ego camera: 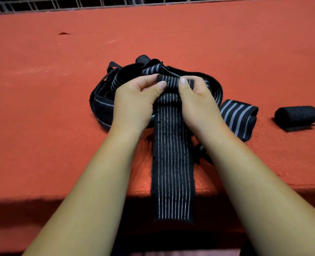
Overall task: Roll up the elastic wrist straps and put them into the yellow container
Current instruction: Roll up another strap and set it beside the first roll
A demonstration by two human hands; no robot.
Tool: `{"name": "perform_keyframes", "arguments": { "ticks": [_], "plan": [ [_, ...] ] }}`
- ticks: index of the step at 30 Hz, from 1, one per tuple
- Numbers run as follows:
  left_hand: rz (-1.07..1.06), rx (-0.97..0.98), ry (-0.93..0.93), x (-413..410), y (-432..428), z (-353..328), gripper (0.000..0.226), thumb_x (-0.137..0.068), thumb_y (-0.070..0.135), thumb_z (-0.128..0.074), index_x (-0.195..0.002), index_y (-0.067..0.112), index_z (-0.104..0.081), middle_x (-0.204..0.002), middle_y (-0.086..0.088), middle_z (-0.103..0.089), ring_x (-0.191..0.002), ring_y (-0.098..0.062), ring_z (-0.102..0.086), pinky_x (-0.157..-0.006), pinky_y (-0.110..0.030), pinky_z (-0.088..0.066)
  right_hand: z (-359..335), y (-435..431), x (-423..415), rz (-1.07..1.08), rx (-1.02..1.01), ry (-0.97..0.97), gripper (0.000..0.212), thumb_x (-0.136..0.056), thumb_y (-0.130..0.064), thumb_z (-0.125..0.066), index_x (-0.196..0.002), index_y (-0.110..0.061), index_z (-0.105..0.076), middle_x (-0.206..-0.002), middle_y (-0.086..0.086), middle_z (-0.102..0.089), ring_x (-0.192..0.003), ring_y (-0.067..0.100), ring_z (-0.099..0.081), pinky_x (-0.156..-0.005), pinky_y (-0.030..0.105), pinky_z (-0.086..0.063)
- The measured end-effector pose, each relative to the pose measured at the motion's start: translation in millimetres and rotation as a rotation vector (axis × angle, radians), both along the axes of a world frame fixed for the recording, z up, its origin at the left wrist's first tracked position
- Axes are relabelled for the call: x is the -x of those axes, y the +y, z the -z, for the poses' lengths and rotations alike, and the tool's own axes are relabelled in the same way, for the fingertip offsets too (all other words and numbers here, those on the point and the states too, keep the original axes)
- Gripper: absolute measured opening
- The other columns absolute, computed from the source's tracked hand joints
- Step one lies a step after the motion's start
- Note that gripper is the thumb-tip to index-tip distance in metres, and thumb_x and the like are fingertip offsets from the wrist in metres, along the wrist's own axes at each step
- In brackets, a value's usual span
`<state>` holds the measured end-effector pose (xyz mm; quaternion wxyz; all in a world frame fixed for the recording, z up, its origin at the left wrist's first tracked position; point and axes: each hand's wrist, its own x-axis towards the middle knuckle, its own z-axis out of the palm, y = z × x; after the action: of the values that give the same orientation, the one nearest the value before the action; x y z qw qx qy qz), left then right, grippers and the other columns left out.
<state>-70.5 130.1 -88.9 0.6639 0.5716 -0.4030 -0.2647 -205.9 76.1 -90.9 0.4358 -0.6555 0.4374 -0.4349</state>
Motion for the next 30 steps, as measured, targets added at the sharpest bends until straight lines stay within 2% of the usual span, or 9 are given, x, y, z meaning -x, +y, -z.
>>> {"name": "perform_keyframes", "arguments": {
  "ticks": [2,5,9,14,17,20,22,25,30],
  "plan": [
    [-0.028,0.007,-0.063,3.7,-0.5,1.2,0.019,-0.100,0.014,-0.077,-0.116,0.020,-0.083,-0.105,0.006,-0.084,-0.103,-0.012,-0.080,-0.097,-0.040,-0.064,-2.0,1.9,1.9,-0.018,-0.007,-0.025,0.028,-0.113,-0.048,-0.045,-0.134,-0.035,-0.058,-0.117,-0.016,-0.069,-0.108,0.001,-0.066,-0.091,0.030,-0.052],
    [-0.040,-0.004,-0.161,7.9,0.3,0.8,0.022,-0.104,0.016,-0.070,-0.121,0.020,-0.083,-0.106,0.011,-0.084,-0.104,-0.007,-0.079,-0.099,-0.043,-0.063,-2.7,3.2,4.1,-0.024,0.023,-0.050,0.022,-0.114,-0.042,-0.046,-0.133,-0.037,-0.055,-0.113,-0.006,-0.073,-0.098,0.008,-0.071,-0.087,0.031,-0.057],
    [0.025,-0.012,-0.218,12.9,-0.2,2.9,0.029,-0.106,0.012,-0.063,-0.129,0.021,-0.079,-0.112,0.009,-0.083,-0.109,-0.009,-0.077,-0.103,-0.047,-0.061,0.4,-1.3,6.9,-0.015,0.033,-0.110,0.016,-0.114,-0.034,-0.050,-0.127,-0.033,-0.058,-0.114,-0.005,-0.075,-0.102,0.012,-0.074,-0.094,0.042,-0.060],
    [0.050,-0.022,-0.257,10.7,-2.7,8.8,0.057,-0.095,0.012,-0.074,-0.150,0.022,-0.066,-0.131,0.013,-0.076,-0.126,-0.001,-0.069,-0.117,-0.039,-0.051,5.1,-7.9,8.9,-0.016,0.062,-0.168,0.014,-0.111,-0.024,-0.054,-0.120,-0.030,-0.063,-0.117,-0.007,-0.073,-0.109,0.010,-0.072,-0.101,0.046,-0.059],
    [0.065,-0.036,-0.268,8.8,-2.4,8.6,0.063,-0.093,0.013,-0.078,-0.153,0.025,-0.062,-0.133,0.014,-0.075,-0.125,0.001,-0.068,-0.116,-0.037,-0.051,6.1,-11.2,10.6,-0.031,0.059,-0.169,0.015,-0.108,-0.024,-0.056,-0.117,-0.033,-0.064,-0.119,-0.004,-0.073,-0.110,0.014,-0.072,-0.102,0.051,-0.058],
    [0.048,-0.060,-0.341,11.5,-1.1,5.6,0.048,-0.098,0.016,-0.074,-0.145,0.027,-0.070,-0.120,0.013,-0.080,-0.112,0.001,-0.073,-0.108,-0.037,-0.057,5.2,-10.1,11.5,-0.042,0.016,-0.175,0.018,-0.110,-0.022,-0.054,-0.118,-0.033,-0.064,-0.119,-0.002,-0.074,-0.108,0.015,-0.074,-0.099,0.051,-0.061],
    [0.038,-0.058,-0.372,13.1,-1.1,5.0,0.035,-0.101,0.020,-0.069,-0.134,0.027,-0.077,-0.111,0.013,-0.081,-0.107,-0.002,-0.074,-0.104,-0.040,-0.059,2.9,-8.4,11.6,-0.051,-0.015,-0.169,0.019,-0.111,-0.022,-0.052,-0.120,-0.034,-0.062,-0.116,-0.002,-0.075,-0.102,0.015,-0.076,-0.091,0.045,-0.063],
    [0.028,-0.065,-0.341,12.6,-0.4,3.6,0.032,-0.103,0.022,-0.064,-0.131,0.025,-0.079,-0.116,0.014,-0.081,-0.113,-0.004,-0.074,-0.107,-0.043,-0.058,-3.0,-7.3,13.5,-0.066,-0.045,-0.149,0.019,-0.111,-0.022,-0.051,-0.124,-0.034,-0.060,-0.108,-0.006,-0.074,-0.088,0.003,-0.073,-0.079,0.034,-0.061],
    [0.003,-0.055,-0.220,12.9,1.7,4.2,0.026,-0.105,0.023,-0.068,-0.127,0.021,-0.082,-0.113,0.012,-0.082,-0.110,-0.005,-0.076,-0.104,-0.046,-0.061,-7.1,-2.1,17.1,-0.118,-0.064,-0.117,0.019,-0.113,-0.026,-0.051,-0.132,-0.028,-0.054,-0.101,-0.008,-0.070,-0.068,-0.012,-0.066,-0.058,0.014,-0.051]
  ]
}}
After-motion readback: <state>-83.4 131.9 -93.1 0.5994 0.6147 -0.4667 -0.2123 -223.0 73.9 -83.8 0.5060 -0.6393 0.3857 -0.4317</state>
